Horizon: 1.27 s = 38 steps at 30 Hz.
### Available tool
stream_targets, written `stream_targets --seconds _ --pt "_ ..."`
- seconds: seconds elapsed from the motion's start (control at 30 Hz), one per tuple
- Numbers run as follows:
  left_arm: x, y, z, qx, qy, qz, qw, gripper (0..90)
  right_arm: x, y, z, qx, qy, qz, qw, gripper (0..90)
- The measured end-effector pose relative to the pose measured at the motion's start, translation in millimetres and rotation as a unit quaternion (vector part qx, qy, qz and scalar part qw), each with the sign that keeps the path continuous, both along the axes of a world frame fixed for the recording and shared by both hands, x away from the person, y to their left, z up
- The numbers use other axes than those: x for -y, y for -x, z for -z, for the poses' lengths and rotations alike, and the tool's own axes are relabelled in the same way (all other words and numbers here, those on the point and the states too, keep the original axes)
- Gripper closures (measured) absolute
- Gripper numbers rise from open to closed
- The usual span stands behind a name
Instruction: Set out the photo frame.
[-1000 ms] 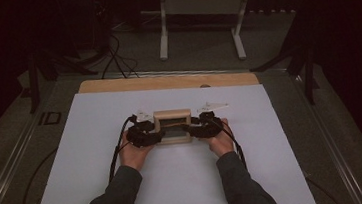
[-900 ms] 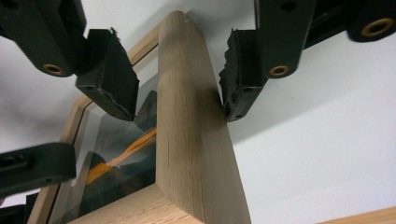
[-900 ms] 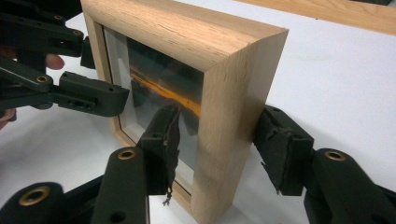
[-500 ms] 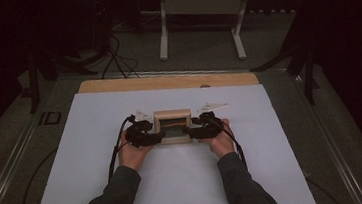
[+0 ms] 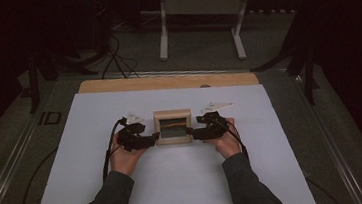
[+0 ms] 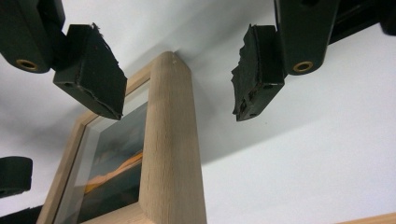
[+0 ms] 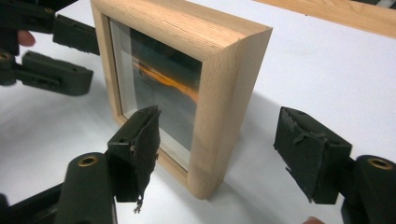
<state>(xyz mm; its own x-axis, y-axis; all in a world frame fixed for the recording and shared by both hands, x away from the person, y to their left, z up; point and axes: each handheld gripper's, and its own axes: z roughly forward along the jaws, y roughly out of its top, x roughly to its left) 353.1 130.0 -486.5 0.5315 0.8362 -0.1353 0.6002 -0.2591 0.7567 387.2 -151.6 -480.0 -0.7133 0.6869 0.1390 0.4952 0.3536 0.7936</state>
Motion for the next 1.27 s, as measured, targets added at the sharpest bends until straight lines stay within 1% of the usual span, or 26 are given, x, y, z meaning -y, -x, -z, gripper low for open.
stream_targets --seconds 0.07,0.1,0.2,0.37,0.73,0.97,1.07,1.13,1.17,1.2,1.27 --pt "-3.6 5.9 -1.9 0.004 0.003 0.0 1.0 34.6 0.4 0.9 -0.9 -0.001 0.001 -0.002 1.0 28.9" --pt "-3.6 5.9 -1.9 0.004 0.003 0.0 1.0 34.0 0.4 0.9 -0.9 -0.001 0.001 -0.002 1.0 28.9" --pt "-9.3 12.7 -3.6 0.006 -0.002 0.003 1.0 33.5 3.0 6.9 -3.8 0.003 0.01 -0.007 0.9999 27.6" --pt "-19.8 20.7 -7.2 0.012 -0.001 0.001 0.9999 33.0 8.5 13.2 -6.8 0.007 0.013 -0.008 0.9999 26.9" --pt "-48.3 36.4 -6.8 0.013 0.002 -0.017 0.9998 33.0 26.6 26.8 -9.0 0.012 0.021 -0.002 0.9997 26.3" --pt "-64.2 46.1 -3.2 0.014 0.002 -0.029 0.9995 33.0 43.3 38.4 -4.0 0.011 0.022 0.009 0.9997 25.9" --pt "-71.1 50.0 0.5 0.012 0.0 -0.038 0.9992 33.0 52.9 43.5 1.9 0.009 0.022 0.015 0.9996 25.8" --pt "-75.0 52.7 4.9 0.006 -0.002 -0.042 0.9991 33.0 60.5 47.2 6.9 0.006 0.019 0.025 0.9995 25.8" --pt "-75.0 52.7 4.9 0.006 -0.002 -0.042 0.9991 33.0 64.6 48.6 9.8 0.006 0.017 0.03 0.9994 25.9" --pt "-78.4 54.1 11.1 -0.001 -0.009 -0.046 0.9989 33.0 68.3 49.4 12.3 0.003 0.019 0.033 0.9993 25.8" --pt "-80.7 53.7 17.8 -0.007 -0.03 -0.059 0.9978 31.4 74.7 50.9 16.0 0.001 0.026 0.044 0.9987 25.6"
